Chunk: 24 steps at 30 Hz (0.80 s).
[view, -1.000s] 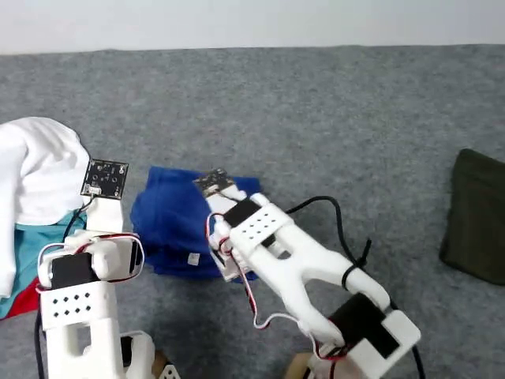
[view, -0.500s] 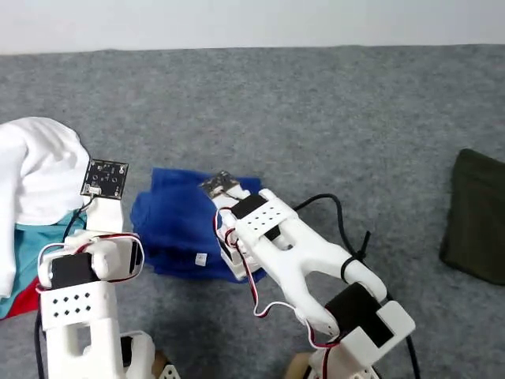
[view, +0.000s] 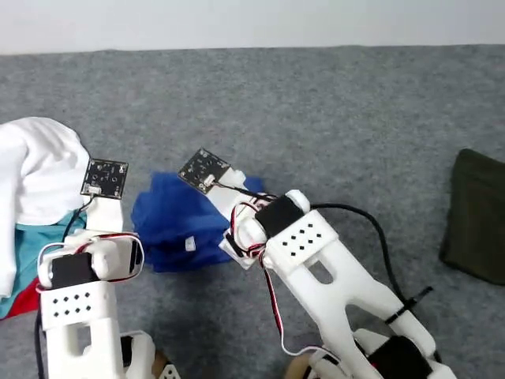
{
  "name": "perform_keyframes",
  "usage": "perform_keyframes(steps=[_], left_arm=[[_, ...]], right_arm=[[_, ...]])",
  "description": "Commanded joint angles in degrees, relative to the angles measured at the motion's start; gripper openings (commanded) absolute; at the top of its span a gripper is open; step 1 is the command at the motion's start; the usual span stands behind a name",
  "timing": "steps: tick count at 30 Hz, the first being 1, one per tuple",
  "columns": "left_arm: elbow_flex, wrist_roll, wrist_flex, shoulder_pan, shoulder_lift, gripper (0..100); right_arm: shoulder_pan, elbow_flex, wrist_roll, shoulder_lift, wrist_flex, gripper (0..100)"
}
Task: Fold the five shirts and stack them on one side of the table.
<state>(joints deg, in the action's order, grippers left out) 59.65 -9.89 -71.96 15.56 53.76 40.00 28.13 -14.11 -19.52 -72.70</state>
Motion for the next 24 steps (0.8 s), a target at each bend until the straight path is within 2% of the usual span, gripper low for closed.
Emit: perform_keyframes(steps=[1, 9, 14, 20, 24], left_arm=[[-4.26, 0.35, 2.2, -0.18, 1.05, 12], [-4.35, 0.18, 4.04, -0.18, 1.14, 12], [-4.53, -6.42, 3.6, 2.99, 1.14, 12], [-7.52, -11.6, 3.34, 9.67, 0.7, 12], [-7.78, -13.45, 3.25, 9.85, 0.7, 12]], right_arm=[[-0.84, -1.41, -0.88, -0.66, -2.95, 5.4], [-10.07, -1.41, -1.32, 10.51, -1.89, 5.3], [-14.9, -1.41, -9.32, 15.16, 0.13, 1.7], [-11.82, -1.49, -11.08, 13.23, -0.48, 4.2], [-6.2, -1.76, -10.73, 9.89, -4.09, 15.3]])
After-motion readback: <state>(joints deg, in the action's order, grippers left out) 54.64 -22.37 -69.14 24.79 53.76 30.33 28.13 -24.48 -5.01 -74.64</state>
